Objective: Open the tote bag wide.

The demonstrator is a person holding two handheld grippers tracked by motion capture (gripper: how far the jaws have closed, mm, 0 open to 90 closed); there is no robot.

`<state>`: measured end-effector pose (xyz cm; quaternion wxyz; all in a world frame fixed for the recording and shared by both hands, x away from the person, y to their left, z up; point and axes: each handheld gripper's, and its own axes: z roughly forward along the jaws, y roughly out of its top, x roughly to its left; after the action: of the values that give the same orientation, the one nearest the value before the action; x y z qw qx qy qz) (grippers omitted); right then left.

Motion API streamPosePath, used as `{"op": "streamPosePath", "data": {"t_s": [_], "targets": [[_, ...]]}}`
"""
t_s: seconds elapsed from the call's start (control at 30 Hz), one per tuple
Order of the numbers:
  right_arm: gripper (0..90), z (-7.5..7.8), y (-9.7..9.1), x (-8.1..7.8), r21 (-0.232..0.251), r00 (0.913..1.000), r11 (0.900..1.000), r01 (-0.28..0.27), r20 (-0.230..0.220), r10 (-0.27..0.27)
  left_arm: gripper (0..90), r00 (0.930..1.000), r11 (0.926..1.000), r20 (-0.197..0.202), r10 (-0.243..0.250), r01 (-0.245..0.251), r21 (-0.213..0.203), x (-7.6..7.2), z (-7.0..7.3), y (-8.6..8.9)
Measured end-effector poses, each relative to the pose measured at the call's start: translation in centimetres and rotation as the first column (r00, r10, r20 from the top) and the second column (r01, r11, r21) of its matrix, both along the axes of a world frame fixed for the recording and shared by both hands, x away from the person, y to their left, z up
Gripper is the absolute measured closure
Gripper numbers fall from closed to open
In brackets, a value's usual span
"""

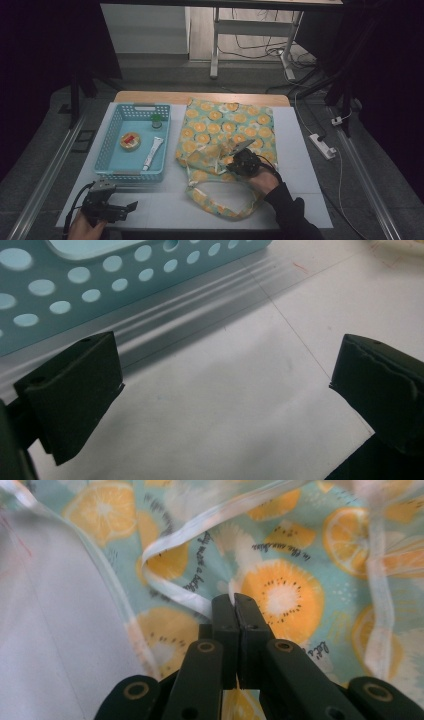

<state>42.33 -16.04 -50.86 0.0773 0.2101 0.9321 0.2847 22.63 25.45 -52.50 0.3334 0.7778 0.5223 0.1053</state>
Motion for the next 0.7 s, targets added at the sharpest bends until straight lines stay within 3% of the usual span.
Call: {"op": "streamPosePath", "data": {"t_s": [0.13,0.3,0.6,0.7], "targets": [[90.0,1.0,-0.2,0.0,0.05,0.9999,0.9988,0.002,0.012,-0.003,0.3,1.0,1.0,0.0,0.0,0.0,0.0,0.0,0.0,0.0],[90.0,1.5,-0.2,0.2,0.098,0.9993,0.9949,0.024,-0.029,-0.021,0.3,1.0,1.0,-0.002,0.0,0.0,0.001,0.0,0.0,0.0],[90.0,2.2,0.0,0.3,0.098,0.9991,0.9947,0.031,0.027,-0.033,0.3,1.0,1.0,-0.003,0.0,0.0,-0.001,0.0,0.0,0.0],[90.0,2.5,0.0,0.4,0.138,0.9984,0.9892,0.048,0.022,-0.051,0.3,1.0,1.0,-0.003,0.0,0.0,0.0,0.0,0.0,0.0]]}}
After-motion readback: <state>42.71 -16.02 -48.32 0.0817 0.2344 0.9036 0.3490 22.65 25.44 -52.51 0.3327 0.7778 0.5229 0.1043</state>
